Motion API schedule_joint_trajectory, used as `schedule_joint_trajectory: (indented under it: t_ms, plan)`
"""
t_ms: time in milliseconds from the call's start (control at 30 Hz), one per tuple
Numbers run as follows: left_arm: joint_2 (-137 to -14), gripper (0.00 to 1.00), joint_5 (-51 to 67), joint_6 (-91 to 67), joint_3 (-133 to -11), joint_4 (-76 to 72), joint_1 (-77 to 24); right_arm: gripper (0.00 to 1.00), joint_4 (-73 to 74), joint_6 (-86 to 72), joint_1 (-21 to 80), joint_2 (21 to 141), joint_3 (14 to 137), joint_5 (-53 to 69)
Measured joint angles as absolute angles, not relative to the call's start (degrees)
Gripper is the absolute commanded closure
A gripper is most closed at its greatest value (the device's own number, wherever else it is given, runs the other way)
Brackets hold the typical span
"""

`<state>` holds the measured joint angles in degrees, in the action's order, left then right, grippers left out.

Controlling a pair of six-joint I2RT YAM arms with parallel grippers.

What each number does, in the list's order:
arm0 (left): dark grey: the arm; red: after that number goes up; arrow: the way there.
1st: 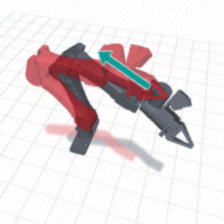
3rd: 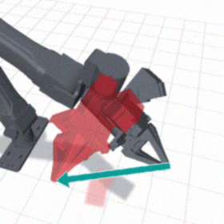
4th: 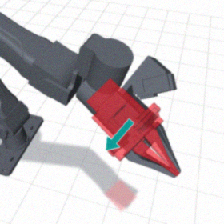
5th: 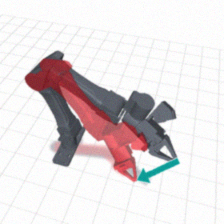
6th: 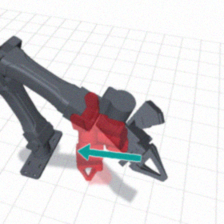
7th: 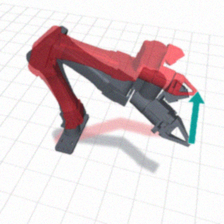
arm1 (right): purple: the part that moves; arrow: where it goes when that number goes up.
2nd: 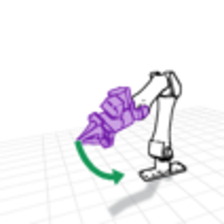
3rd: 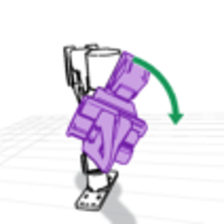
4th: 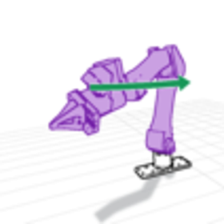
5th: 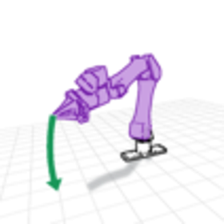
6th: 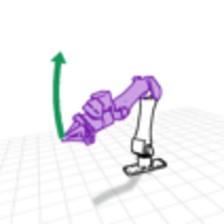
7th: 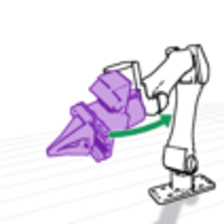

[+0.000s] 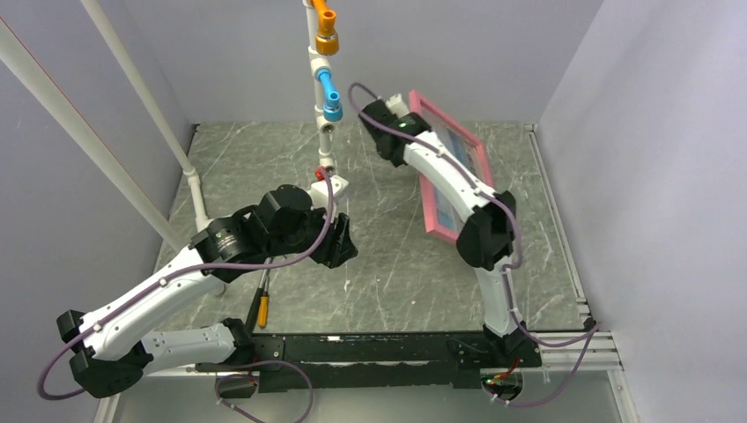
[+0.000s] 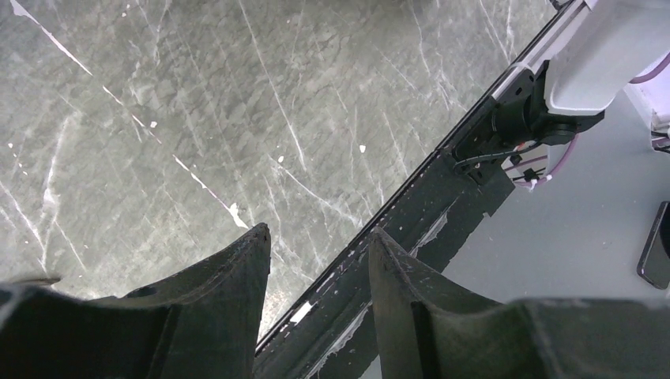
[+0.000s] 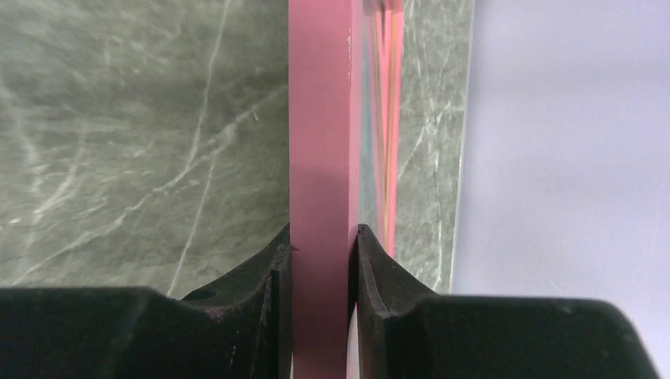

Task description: Take the photo out of the frame

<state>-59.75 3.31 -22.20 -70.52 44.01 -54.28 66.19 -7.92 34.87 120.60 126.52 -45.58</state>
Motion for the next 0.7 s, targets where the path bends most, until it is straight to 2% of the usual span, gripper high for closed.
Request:
schedule_joint_trajectory:
  t_ms: [167, 333, 700]
  plan:
    - [-58.5, 0.48, 3.2, -22.3, -70.4, 44.0, -54.2, 1.00, 64.7, -12.2, 36.0, 127.7, 118.8, -53.2]
    - [-57.4, 0.48, 3.2, -22.9, -69.2, 44.0, -54.2, 1.00, 56.4, -10.4, 34.2, 128.3, 107.3, -56.3]
    - [-57.4, 0.48, 3.3, -23.5, -68.7, 44.0, -54.2, 1.00, 38.1, -0.6, 30.4, 128.2, 98.6, -57.1]
